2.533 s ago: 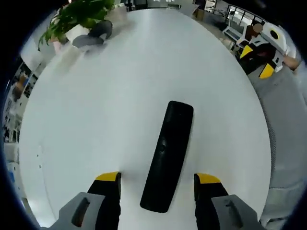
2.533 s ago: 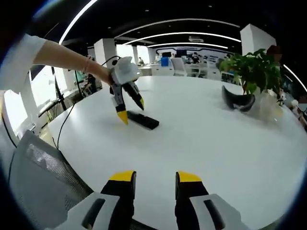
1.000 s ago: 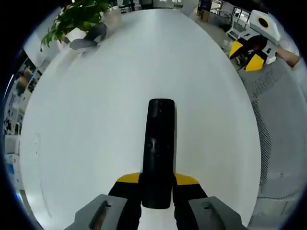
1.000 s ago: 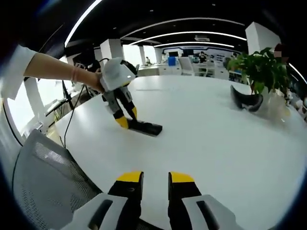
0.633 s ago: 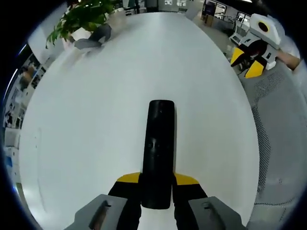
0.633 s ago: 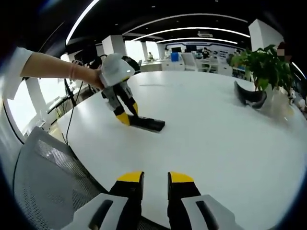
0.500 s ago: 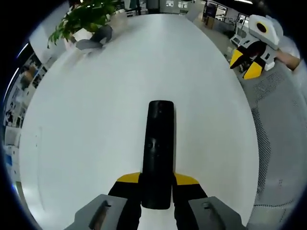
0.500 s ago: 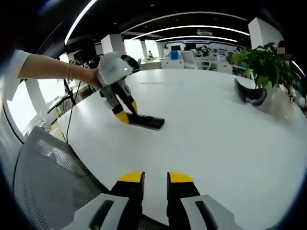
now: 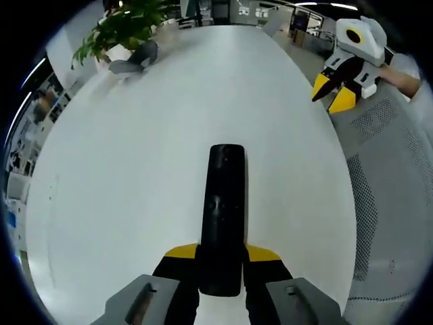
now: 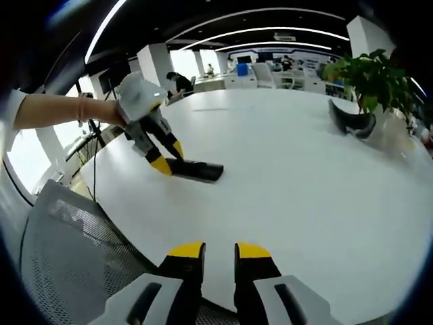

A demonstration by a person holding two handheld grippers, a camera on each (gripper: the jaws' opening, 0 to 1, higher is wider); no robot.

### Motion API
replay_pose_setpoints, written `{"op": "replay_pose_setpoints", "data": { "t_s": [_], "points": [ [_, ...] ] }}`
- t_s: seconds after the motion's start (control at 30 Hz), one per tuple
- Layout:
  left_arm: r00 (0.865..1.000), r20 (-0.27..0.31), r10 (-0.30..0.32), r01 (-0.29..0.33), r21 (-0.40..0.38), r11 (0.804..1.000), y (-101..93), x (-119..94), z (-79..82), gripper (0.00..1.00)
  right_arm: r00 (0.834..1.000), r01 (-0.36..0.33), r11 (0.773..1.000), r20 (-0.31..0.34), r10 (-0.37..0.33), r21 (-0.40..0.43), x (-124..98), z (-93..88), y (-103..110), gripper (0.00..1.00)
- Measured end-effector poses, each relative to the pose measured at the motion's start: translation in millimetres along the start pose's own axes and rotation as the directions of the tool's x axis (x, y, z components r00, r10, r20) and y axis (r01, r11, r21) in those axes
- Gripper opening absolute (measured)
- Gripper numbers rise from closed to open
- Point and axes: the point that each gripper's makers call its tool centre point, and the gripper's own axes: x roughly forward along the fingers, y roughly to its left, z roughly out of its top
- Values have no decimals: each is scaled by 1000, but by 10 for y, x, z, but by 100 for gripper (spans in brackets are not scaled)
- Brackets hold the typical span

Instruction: Press the specified remote control buttons in sequence, fully releasing each button before pressing the next.

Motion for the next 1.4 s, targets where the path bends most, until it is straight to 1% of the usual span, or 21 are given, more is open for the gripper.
{"op": "replay_pose_setpoints", "data": {
  "t_s": [0.3, 0.57, 0.97, 1.4],
  "points": [
    [1000, 6, 4, -4, -17, 1000, -82, -10, -15, 23, 1000, 9, 1000, -1, -9, 12, -4, -10, -18, 14],
    [1000, 3, 3, -3, -13, 1000, -170, -13, -28, 23, 1000, 11, 1000, 1, -11, 21, -4, -10, -23, 14],
    [999, 28, 15, -14, -39, 999, -264, -20, -44, 23, 1000, 6, 1000, -3, -6, 22, -1, -19, -17, 13],
    [997, 71, 41, -35, -86, 996, -419, -36, -56, 23, 1000, 4, 1000, -14, -4, 22, 0, -37, -8, 12]
  ]
}}
